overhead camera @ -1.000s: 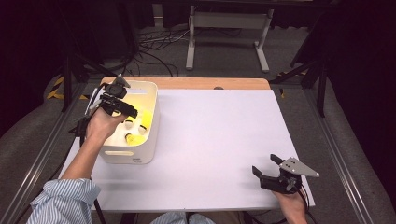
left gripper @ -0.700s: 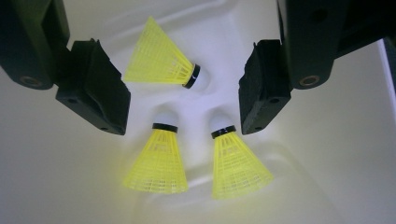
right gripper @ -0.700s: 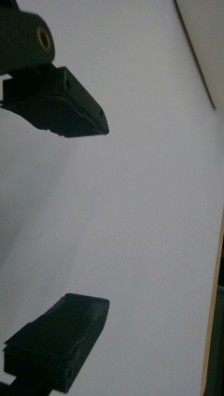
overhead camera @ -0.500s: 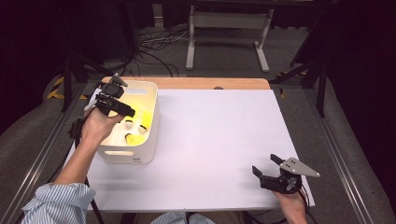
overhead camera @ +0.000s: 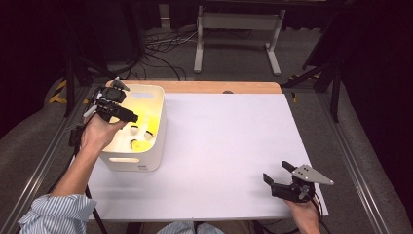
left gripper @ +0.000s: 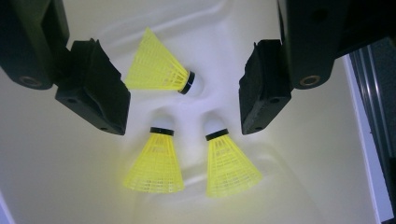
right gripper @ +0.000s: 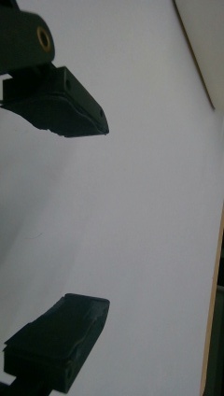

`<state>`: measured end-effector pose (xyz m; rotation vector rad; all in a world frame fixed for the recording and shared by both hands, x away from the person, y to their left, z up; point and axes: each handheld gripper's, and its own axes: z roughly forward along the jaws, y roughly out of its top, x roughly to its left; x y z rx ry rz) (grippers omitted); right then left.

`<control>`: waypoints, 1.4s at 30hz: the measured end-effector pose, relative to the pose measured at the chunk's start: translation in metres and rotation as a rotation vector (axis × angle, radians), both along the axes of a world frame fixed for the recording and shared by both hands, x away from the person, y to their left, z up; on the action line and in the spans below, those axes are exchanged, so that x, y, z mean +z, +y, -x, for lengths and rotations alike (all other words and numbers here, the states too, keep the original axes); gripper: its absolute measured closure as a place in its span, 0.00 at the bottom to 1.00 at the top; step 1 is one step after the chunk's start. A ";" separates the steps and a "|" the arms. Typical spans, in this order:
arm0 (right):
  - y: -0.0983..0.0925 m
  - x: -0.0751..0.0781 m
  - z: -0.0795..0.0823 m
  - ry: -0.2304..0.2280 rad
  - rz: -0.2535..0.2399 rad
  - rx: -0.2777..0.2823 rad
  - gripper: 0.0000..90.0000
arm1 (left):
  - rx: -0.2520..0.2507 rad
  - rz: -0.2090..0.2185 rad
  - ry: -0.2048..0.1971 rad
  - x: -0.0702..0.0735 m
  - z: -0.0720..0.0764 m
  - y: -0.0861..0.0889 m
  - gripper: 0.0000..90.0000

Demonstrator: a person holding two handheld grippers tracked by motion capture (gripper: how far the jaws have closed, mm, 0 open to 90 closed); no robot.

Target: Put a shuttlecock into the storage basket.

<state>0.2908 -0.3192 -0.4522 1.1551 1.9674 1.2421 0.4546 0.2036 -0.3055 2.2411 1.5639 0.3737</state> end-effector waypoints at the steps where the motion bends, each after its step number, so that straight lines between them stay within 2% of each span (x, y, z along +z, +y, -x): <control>1: 0.000 0.000 0.000 0.000 0.000 0.000 0.15 | -0.002 0.003 -0.001 0.001 0.001 0.000 0.39; 17: 0.000 0.000 0.000 0.001 0.000 0.000 0.15 | -0.002 0.027 -0.026 0.009 0.010 0.012 0.43; 27: 0.000 0.000 0.000 0.001 -0.001 0.001 0.15 | 0.005 0.034 -0.028 0.012 0.014 0.019 0.43; 42: 0.000 0.000 0.000 0.001 0.001 0.002 0.15 | 0.012 0.023 -0.036 0.015 0.020 0.026 0.44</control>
